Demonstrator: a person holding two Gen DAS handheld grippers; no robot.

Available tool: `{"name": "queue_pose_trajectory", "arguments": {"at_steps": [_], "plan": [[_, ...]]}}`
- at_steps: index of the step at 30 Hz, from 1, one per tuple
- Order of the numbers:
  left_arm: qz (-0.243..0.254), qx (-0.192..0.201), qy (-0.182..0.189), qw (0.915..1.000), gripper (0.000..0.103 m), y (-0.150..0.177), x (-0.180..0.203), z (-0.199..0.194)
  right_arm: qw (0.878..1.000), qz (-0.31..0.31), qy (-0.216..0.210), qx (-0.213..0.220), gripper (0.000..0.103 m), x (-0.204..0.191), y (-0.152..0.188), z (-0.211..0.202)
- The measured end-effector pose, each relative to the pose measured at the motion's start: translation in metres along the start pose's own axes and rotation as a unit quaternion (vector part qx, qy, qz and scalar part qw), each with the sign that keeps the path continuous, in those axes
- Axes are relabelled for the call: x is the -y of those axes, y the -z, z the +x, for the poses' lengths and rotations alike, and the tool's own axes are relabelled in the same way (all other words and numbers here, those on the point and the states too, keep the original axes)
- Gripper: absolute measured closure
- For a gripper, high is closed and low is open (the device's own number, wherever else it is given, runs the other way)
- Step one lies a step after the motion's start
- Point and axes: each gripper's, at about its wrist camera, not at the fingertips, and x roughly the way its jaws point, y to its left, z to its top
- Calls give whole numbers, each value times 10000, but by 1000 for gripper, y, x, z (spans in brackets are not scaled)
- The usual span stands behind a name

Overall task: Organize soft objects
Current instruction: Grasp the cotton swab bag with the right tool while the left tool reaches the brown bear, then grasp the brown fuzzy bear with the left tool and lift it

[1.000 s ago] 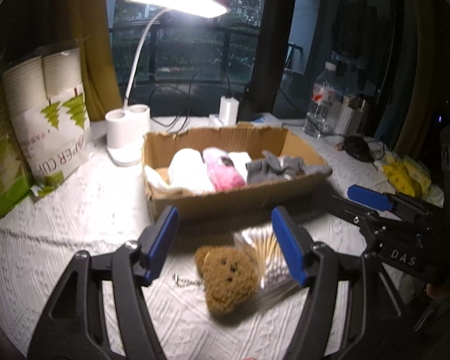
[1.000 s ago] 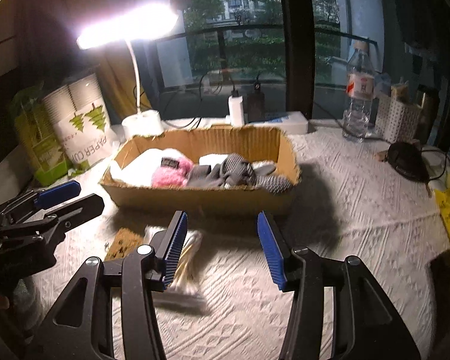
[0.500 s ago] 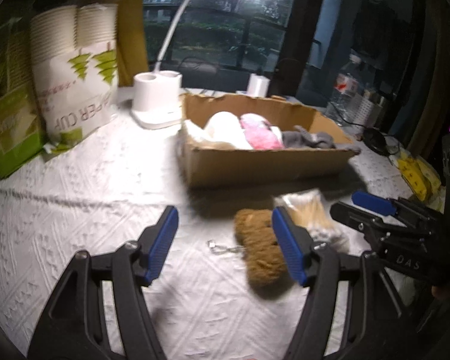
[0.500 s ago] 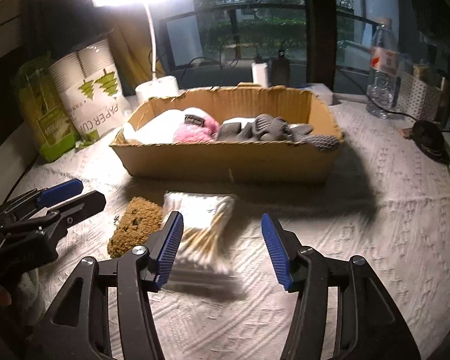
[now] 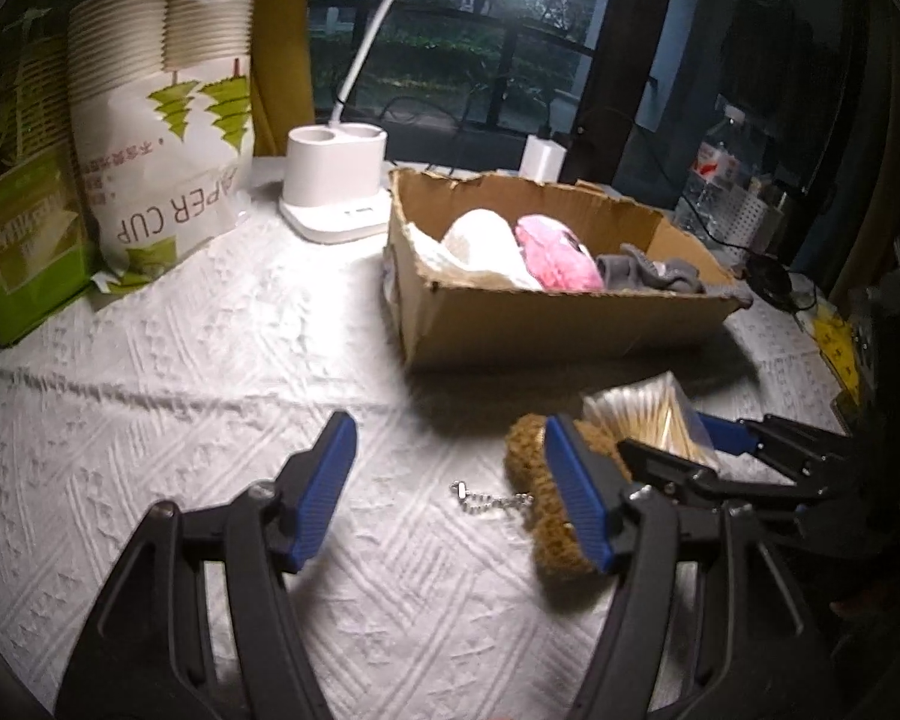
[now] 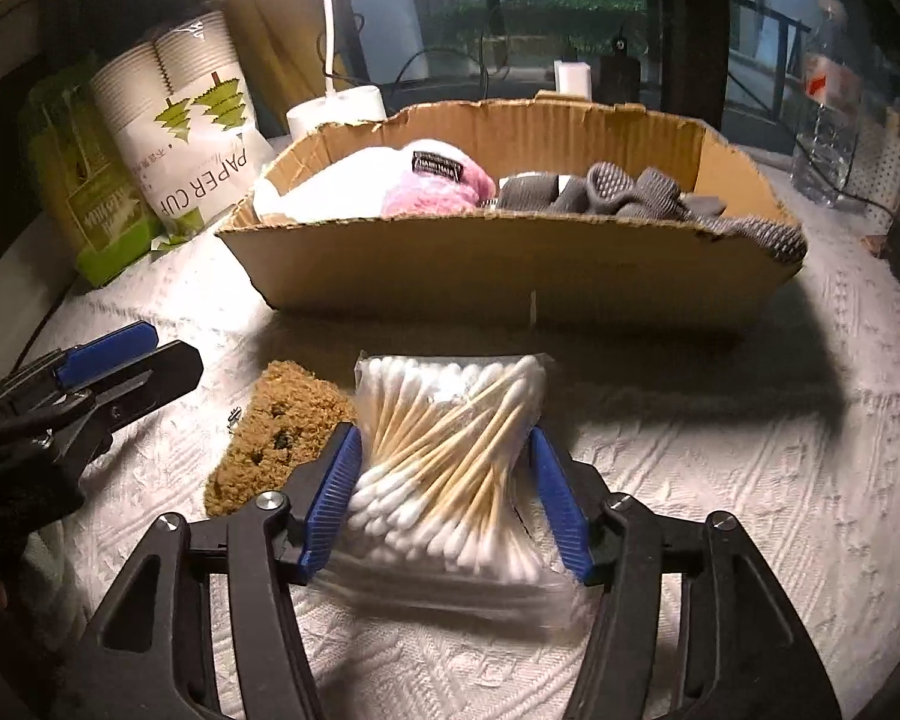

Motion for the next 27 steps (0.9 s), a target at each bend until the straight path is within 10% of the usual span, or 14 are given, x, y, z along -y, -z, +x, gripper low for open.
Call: {"name": "queue_pose_trajectory", "arguments": {"at_steps": [27], "plan": [[911, -605, -165, 9939, 36, 11, 76, 39, 9974, 464, 138, 539, 55, 65, 10, -53]]}}
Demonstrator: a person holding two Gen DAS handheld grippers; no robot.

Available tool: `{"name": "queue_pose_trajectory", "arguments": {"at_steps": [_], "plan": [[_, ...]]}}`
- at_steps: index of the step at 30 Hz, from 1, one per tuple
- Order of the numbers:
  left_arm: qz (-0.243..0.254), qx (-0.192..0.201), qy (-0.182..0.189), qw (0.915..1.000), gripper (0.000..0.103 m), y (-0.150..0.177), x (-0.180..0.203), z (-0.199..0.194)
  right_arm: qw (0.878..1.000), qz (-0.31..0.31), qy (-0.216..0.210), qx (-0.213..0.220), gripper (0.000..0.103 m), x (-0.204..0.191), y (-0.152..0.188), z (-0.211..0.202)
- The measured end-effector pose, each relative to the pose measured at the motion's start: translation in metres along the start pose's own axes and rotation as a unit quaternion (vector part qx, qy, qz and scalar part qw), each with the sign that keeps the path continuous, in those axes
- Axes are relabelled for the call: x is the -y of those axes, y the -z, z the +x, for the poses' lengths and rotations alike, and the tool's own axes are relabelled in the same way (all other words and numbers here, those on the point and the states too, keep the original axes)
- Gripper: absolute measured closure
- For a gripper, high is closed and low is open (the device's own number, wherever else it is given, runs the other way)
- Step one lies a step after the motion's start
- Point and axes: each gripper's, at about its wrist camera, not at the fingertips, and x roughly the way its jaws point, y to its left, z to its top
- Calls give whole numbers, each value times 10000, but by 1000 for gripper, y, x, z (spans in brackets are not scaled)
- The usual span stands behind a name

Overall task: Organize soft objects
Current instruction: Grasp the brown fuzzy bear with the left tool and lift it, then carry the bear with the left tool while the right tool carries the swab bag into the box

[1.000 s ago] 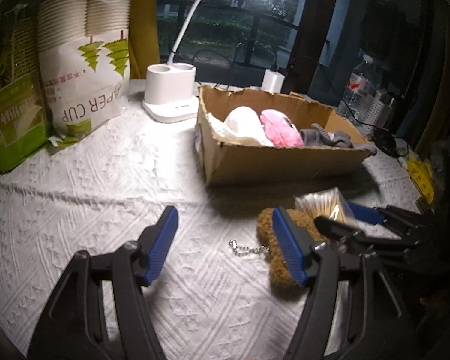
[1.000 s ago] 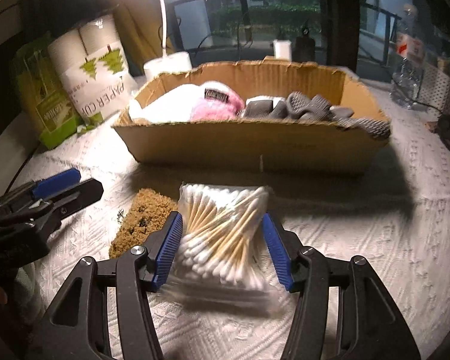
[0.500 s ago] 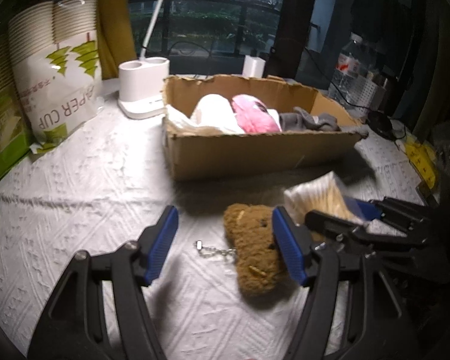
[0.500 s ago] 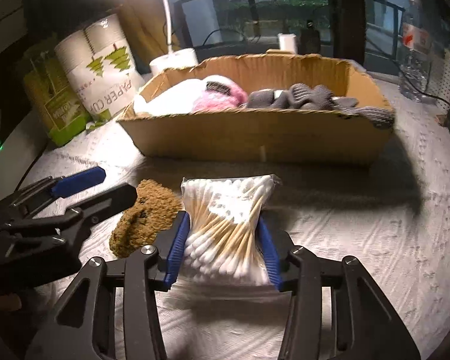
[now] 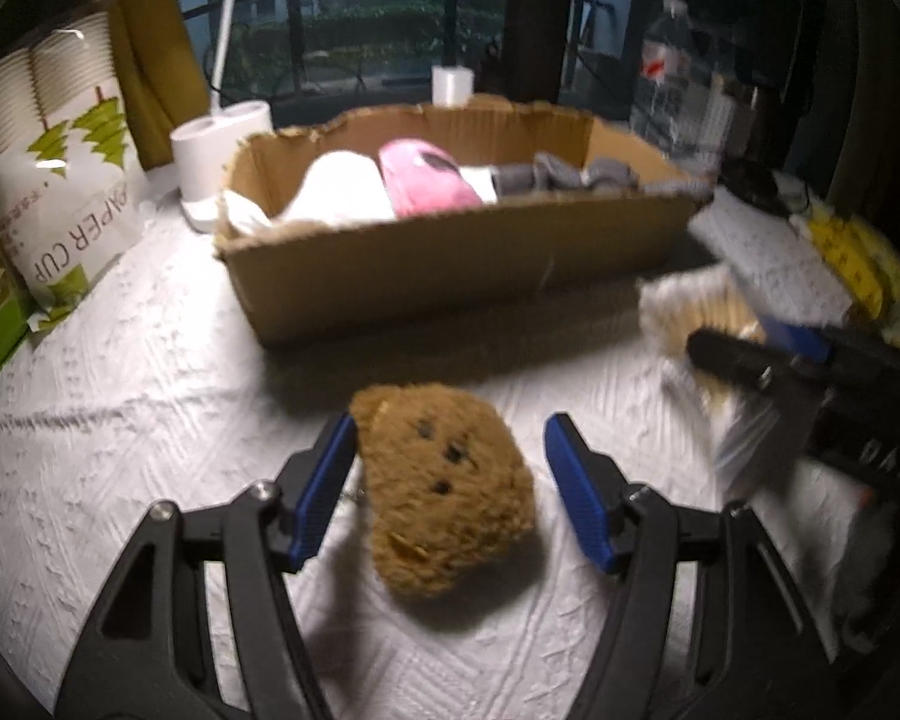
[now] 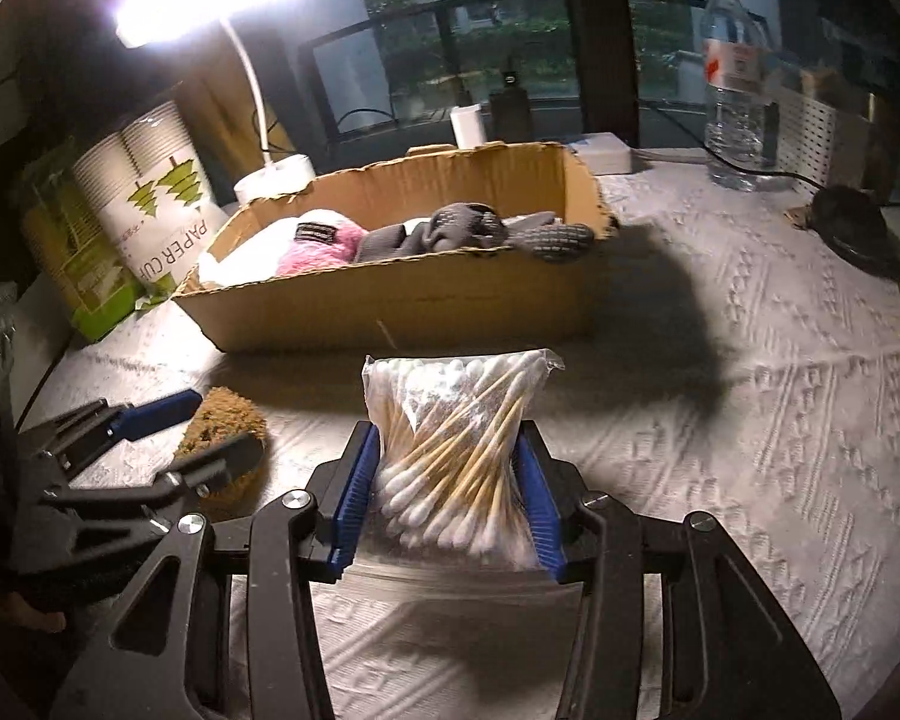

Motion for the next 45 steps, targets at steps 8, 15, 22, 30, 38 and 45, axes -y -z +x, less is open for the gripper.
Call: {"name": "queue_pose_trajectory", "arguments": {"at_steps": [8, 15, 22, 30, 38, 45], "plan": [[85, -2, 9, 10000, 51, 4, 2, -2, 10000, 27, -31, 47, 55, 3, 3, -4], [104, 36, 175, 9998, 59, 7, 1, -11, 9999, -7, -35, 127, 55, 0, 1, -11], [81, 303, 245, 9992, 59, 3, 1, -29, 9997, -68, -26, 223, 55, -5, -4, -18], [64, 513, 317, 9982, 59, -6, 1, -43, 9994, -147, 10, 327, 55, -11, -13, -26], [57, 808, 332, 9962, 59, -23, 0, -57, 9987, -229, 54, 456, 55, -12, -28, -32], [88, 1040, 346, 9939, 59, -42, -1, -66, 9978, -301, 88, 580, 55, -13, -43, -35]]}}
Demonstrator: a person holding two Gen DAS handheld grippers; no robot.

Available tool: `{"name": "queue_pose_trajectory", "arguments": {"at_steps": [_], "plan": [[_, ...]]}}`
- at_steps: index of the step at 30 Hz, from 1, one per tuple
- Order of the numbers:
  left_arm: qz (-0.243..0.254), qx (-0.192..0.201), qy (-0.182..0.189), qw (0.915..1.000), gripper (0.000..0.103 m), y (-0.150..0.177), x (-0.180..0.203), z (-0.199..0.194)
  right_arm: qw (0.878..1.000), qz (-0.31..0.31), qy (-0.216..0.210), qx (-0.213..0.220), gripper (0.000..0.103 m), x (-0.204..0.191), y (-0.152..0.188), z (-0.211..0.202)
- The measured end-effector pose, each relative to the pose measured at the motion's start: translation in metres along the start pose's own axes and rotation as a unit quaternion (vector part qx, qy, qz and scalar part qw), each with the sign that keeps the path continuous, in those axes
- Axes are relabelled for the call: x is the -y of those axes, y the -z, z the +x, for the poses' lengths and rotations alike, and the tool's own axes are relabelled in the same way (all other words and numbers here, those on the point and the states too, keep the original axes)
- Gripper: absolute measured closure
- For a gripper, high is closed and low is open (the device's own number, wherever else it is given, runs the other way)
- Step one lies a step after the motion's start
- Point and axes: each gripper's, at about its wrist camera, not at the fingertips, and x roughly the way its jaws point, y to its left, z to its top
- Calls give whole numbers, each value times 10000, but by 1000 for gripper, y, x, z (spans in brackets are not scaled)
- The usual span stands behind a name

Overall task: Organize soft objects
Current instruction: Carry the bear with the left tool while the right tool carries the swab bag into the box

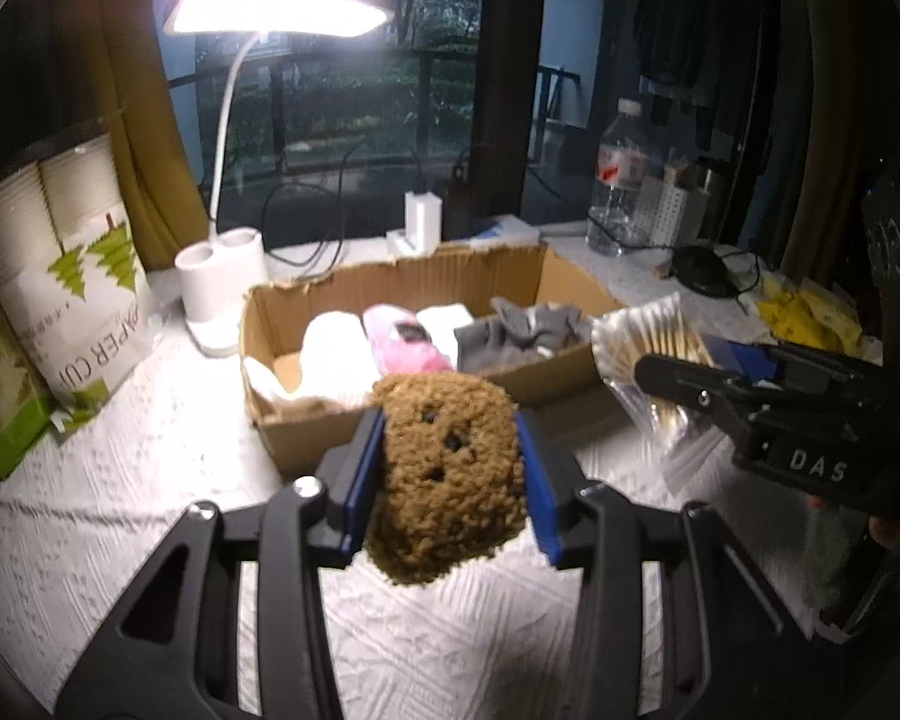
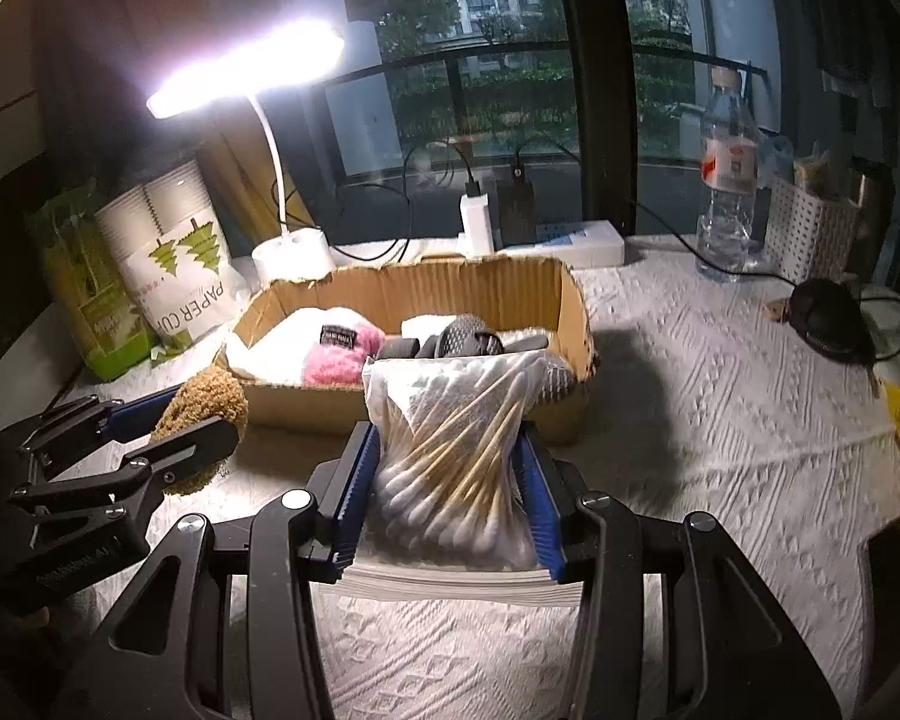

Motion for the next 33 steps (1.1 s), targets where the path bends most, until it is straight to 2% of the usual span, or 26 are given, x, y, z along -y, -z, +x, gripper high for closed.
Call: {"name": "queue_pose_trajectory", "arguments": {"at_steps": [12, 24, 33], "plan": [[17, 380, -51, 9993, 59, -34, -6, -1, 9999, -53, 39, 142, 55, 8, -24, 7], [78, 601, -125, 9981, 59, -56, -10, 20, 9998, -20, -3, 183, 55, 16, -39, 30], [84, 534, -179, 9984, 59, -67, -12, 46, 9999, -69, -34, 126, 55, 16, -48, 53]]}}
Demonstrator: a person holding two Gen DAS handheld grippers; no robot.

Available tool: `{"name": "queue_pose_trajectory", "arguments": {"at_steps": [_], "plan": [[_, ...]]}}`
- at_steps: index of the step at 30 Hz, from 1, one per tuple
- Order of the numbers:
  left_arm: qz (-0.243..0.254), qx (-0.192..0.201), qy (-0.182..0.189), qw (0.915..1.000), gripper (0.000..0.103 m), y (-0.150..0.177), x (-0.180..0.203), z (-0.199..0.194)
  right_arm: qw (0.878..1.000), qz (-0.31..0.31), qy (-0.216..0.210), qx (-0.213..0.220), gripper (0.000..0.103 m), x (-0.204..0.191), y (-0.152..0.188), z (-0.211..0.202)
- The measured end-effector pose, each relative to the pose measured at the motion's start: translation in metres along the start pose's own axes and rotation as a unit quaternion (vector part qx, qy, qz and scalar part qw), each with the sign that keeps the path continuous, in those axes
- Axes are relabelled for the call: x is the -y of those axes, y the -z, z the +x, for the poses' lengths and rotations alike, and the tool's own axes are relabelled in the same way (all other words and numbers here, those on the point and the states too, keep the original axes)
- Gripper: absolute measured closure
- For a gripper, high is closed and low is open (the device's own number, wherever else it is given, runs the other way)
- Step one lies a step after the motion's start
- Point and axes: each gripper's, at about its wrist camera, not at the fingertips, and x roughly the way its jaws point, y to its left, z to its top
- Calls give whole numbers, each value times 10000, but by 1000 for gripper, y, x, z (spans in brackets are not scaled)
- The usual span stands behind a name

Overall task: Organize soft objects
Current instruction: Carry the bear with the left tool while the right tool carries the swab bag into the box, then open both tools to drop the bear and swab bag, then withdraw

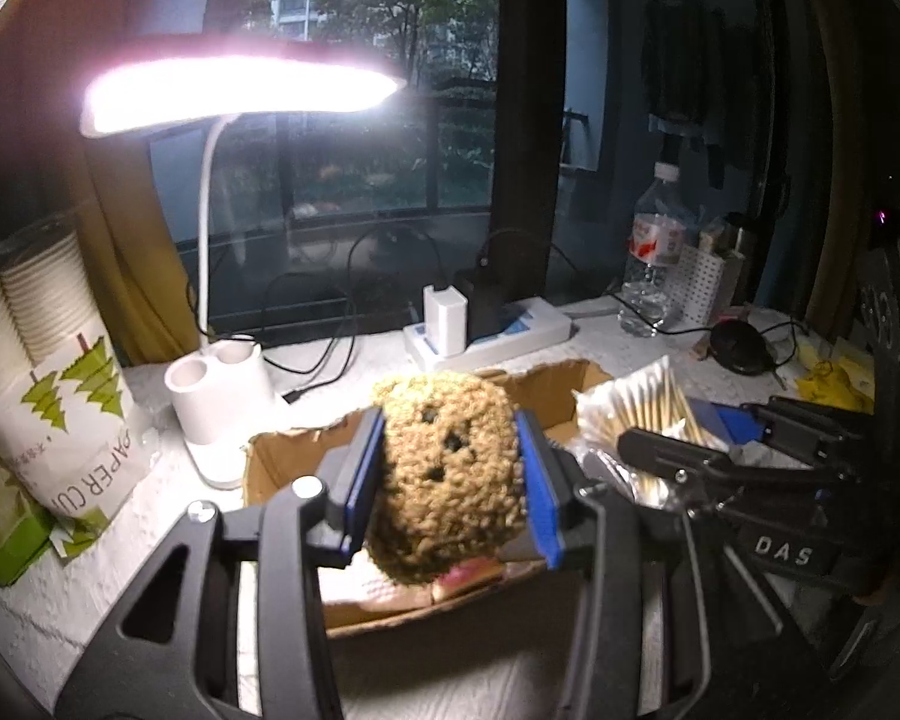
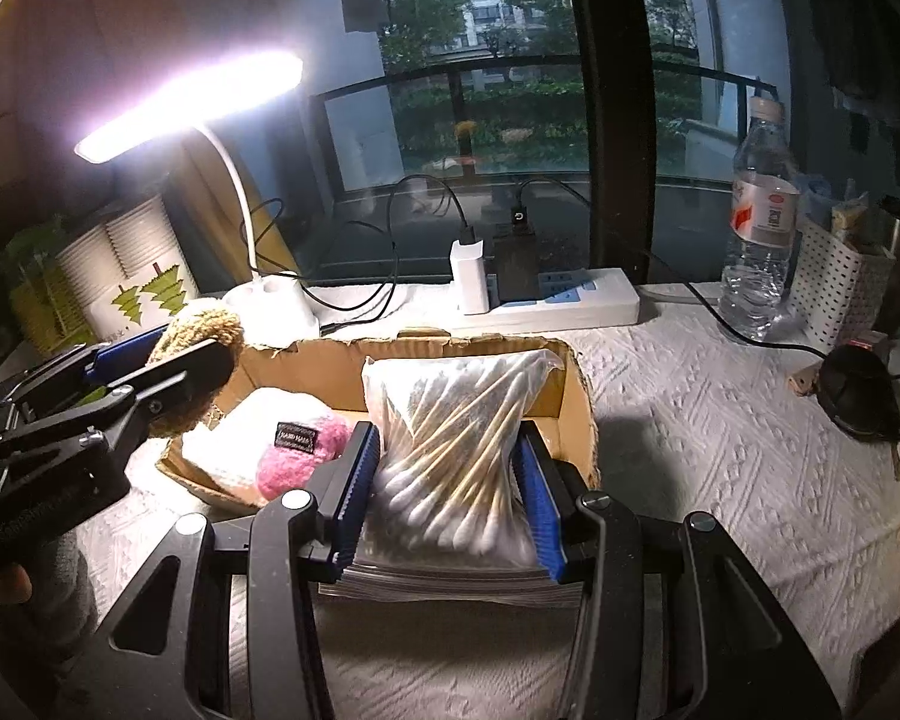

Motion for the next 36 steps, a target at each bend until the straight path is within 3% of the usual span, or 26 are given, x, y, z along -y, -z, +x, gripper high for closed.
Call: {"name": "queue_pose_trajectory", "arguments": {"at_steps": [16, 29, 32, 34, 36], "plan": [[-158, -491, 112, 9986, 59, 13, -5, 63, 9998, 101, 46, -138, 55, 11, 3, 50], [-267, -641, 119, 9975, 52, 13, -6, 72, 9997, 178, -77, -140, 54, 14, 2, 55], [-273, -626, 85, 9976, 51, 12, -7, 69, 9997, 215, -39, -134, 46, 16, 2, 54], [-281, -615, 86, 9977, 48, 11, -8, 67, 9996, 237, -44, -127, 45, 16, 1, 53], [-323, -574, 101, 9978, 35, 11, -9, 63, 9997, 245, 11, -96, 45, 17, 0, 50]]}}
